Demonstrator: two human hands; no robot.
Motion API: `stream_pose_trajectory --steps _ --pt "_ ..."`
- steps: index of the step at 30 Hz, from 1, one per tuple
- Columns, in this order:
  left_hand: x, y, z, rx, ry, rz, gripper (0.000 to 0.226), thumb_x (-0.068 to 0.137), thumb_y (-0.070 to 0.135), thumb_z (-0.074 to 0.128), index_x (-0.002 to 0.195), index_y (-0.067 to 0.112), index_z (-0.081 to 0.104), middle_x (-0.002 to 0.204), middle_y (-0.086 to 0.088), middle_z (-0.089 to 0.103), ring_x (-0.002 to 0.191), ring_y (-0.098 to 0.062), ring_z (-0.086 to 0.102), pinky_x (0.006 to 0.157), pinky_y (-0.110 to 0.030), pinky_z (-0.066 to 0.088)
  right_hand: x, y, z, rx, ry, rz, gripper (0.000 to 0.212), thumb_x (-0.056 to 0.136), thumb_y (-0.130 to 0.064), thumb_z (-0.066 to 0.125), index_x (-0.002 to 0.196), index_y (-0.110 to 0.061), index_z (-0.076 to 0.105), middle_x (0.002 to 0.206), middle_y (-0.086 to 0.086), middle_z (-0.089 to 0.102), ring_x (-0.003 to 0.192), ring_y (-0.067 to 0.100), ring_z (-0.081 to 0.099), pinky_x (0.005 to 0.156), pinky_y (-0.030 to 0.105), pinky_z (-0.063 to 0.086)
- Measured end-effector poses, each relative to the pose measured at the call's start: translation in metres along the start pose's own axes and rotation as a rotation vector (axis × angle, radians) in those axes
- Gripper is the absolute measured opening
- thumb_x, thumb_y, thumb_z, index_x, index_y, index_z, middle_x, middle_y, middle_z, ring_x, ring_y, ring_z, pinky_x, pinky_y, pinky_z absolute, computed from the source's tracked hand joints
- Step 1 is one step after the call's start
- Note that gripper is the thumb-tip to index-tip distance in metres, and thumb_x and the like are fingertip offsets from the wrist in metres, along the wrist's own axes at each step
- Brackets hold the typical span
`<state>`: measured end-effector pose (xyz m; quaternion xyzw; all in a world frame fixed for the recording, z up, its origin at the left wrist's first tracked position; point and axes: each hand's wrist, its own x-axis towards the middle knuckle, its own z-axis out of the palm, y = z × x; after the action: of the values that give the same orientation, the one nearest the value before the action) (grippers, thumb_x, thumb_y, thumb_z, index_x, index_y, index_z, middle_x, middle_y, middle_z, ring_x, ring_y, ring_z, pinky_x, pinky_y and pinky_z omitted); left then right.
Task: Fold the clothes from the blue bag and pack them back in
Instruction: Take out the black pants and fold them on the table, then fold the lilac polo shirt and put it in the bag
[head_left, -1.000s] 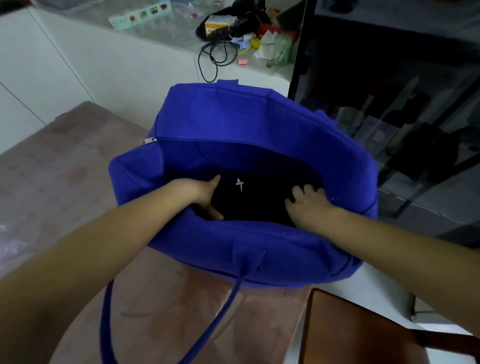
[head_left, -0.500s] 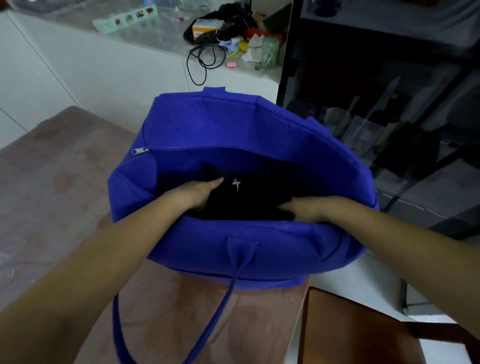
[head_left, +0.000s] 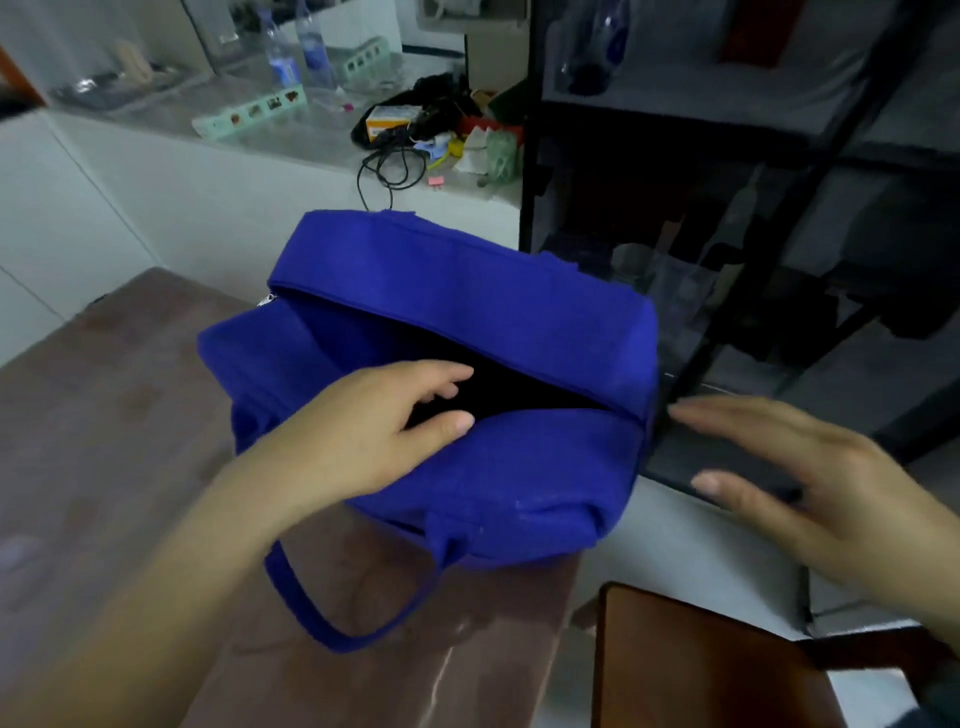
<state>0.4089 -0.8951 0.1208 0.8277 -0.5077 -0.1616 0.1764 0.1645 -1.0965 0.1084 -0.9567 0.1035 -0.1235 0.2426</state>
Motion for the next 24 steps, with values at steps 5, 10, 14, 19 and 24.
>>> stream_pose_trajectory --steps 5,10,14,19,24 --pt "-0.007 0.085 0.049 -0.139 0.056 0.117 0.058 0.079 0.055 0.049 0.134 0.037 0.046 0.115 0.023 0.060 0.103 0.008 0.056 0.095 -0.027 0.046 -0.105 0.027 -0.026 0.095 0.097 0.214 0.061 0.076 -0.074 0.044 0.133 -0.057 0.032 0.122 -0.030 0.051 0.114 -0.012 0.049 0.085 -0.001 0.039" --pt "-0.010 0.205 0.119 -0.202 0.001 0.260 0.047 0.085 0.049 0.057 0.130 0.037 0.050 0.108 0.023 0.062 0.097 0.009 0.058 0.092 -0.029 0.049 -0.227 0.054 -0.066 0.067 0.185 0.316 0.059 0.075 -0.075 0.043 0.131 -0.063 0.029 0.123 -0.028 0.051 0.109 -0.018 0.049 0.083 -0.002 0.038" --pt "-0.016 0.311 0.189 -0.212 -0.110 0.346 0.045 0.089 0.042 0.057 0.132 0.037 0.047 0.109 0.023 0.059 0.098 0.010 0.055 0.091 -0.023 0.047 -0.342 0.087 -0.091 0.018 0.197 0.428 0.056 0.071 -0.086 0.034 0.124 -0.071 0.025 0.121 -0.029 0.051 0.109 -0.017 0.050 0.088 0.004 0.039" --pt "-0.043 0.396 0.243 -0.280 -0.153 0.363 0.046 0.089 0.037 0.059 0.133 0.032 0.048 0.111 0.018 0.061 0.098 0.004 0.057 0.089 -0.023 0.048 -0.435 0.109 -0.110 0.075 0.222 0.508 0.060 0.068 -0.088 0.036 0.123 -0.066 0.035 0.121 -0.030 0.054 0.103 -0.012 0.056 0.090 0.011 0.043" --pt "-0.097 0.383 0.248 -0.285 -0.151 0.235 0.047 0.090 0.038 0.057 0.135 0.032 0.045 0.113 0.016 0.059 0.100 0.005 0.055 0.086 -0.014 0.046 -0.433 0.102 -0.098 0.122 0.135 0.404 0.056 0.070 -0.085 0.036 0.123 -0.072 0.025 0.121 -0.030 0.053 0.103 -0.011 0.057 0.085 0.014 0.047"
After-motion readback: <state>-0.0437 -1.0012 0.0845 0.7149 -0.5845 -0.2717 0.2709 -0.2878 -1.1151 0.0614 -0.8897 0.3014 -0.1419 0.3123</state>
